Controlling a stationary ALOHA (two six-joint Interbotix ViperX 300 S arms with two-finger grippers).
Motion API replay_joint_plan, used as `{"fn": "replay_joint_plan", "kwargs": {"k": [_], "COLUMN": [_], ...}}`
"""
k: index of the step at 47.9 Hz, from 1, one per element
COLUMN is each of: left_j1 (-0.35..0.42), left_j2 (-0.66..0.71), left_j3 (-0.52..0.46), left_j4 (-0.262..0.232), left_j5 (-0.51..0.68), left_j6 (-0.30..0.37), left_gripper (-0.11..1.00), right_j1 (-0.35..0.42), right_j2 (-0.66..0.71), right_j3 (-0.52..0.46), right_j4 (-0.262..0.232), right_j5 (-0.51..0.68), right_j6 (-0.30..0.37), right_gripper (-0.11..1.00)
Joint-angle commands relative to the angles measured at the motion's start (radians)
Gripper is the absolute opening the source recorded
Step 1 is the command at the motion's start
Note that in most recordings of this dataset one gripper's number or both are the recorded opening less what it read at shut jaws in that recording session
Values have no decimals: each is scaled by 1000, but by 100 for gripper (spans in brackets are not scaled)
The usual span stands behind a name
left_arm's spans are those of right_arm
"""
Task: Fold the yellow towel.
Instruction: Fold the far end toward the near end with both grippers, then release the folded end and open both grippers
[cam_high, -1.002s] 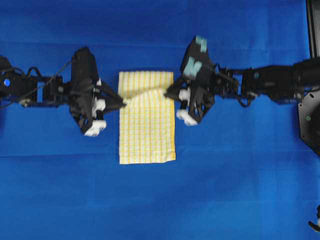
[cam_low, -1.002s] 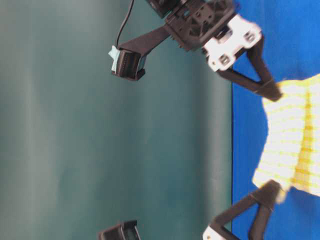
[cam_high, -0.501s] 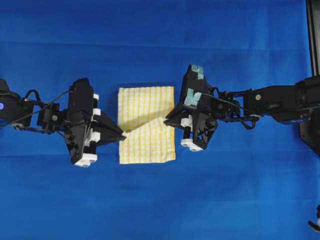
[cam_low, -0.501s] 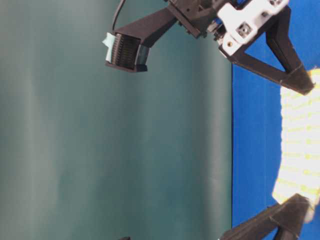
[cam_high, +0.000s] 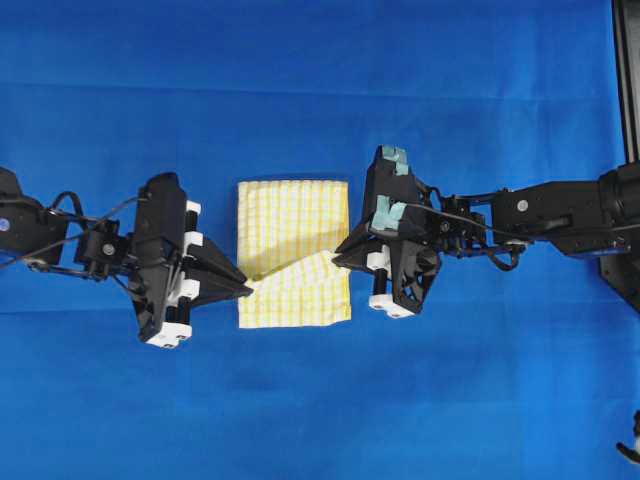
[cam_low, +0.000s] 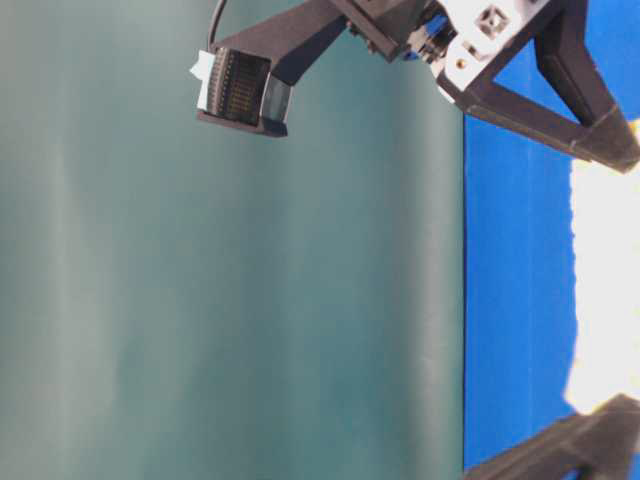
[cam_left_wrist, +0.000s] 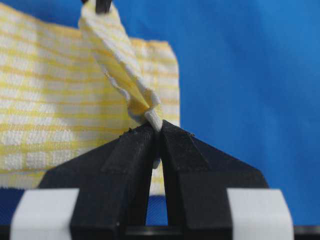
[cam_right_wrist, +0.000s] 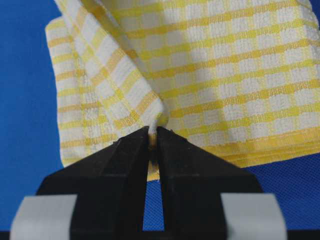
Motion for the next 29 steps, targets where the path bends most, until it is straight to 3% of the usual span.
{"fn": "replay_joint_plan", "kwargs": {"k": [1,29], "left_j1": [-6,-6], "left_j2": [18,55], "left_j3": [-29,-41], "left_j4": [2,2], "left_j5": [-9,8], "left_j6": [3,0], "left_gripper": [3,3], "right_j1": [9,34], "right_j2": [-23,-12], "right_j3": [-6,-8], "right_j4": [-2,-2], "right_j5": [-3,-2], "right_j6": [-3,-3], "right_gripper": [5,5]}}
